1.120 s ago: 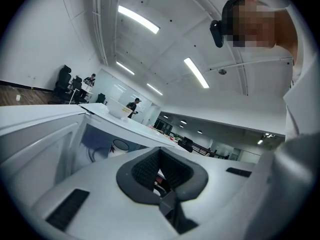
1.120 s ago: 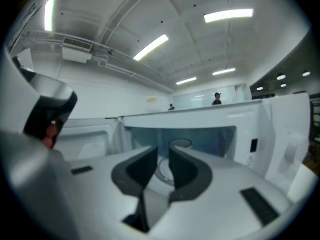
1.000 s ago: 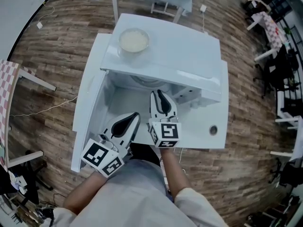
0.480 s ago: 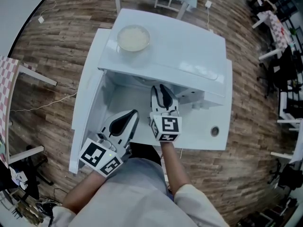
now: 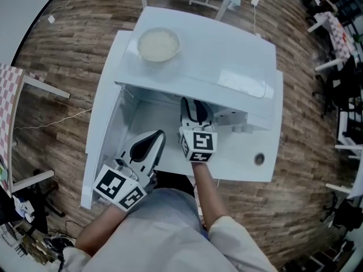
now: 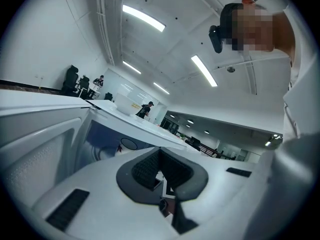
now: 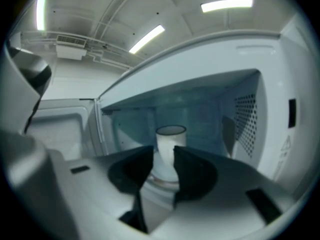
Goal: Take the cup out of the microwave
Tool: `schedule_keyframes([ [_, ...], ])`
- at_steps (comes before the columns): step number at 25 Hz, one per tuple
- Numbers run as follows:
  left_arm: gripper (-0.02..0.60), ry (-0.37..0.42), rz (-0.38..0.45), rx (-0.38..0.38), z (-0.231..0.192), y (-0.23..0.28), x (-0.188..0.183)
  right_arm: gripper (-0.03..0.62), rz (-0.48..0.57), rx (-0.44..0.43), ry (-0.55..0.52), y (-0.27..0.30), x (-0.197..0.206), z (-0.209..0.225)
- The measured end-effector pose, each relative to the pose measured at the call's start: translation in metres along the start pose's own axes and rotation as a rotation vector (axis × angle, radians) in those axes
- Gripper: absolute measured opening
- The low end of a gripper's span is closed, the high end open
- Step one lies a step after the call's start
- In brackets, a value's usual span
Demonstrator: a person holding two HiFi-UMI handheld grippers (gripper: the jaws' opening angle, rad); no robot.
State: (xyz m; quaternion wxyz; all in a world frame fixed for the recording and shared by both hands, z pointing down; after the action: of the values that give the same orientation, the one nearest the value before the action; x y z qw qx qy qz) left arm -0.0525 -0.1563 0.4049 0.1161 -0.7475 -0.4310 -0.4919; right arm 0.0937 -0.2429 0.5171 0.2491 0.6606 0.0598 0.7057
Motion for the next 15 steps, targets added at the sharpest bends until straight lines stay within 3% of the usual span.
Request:
schedule_keyframes([
  [15, 0.010, -0.015, -0.017, -0.036, -0.010, 0.008, 0.001, 0.175, -0.035, 0.030, 0.002, 0.044, 0.008, 0.013],
])
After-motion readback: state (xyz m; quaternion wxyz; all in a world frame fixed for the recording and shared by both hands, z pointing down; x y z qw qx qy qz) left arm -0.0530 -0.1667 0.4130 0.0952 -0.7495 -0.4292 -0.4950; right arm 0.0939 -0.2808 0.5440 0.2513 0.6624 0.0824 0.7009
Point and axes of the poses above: the fingertips, and each gripper's own axes: y forward along the fingers, z to its right, x out of its underside, the point moved 6 cm from there along -y, backward along the fingers, and after that the axes turned 9 degrees about -z, right-handed, at the moved point
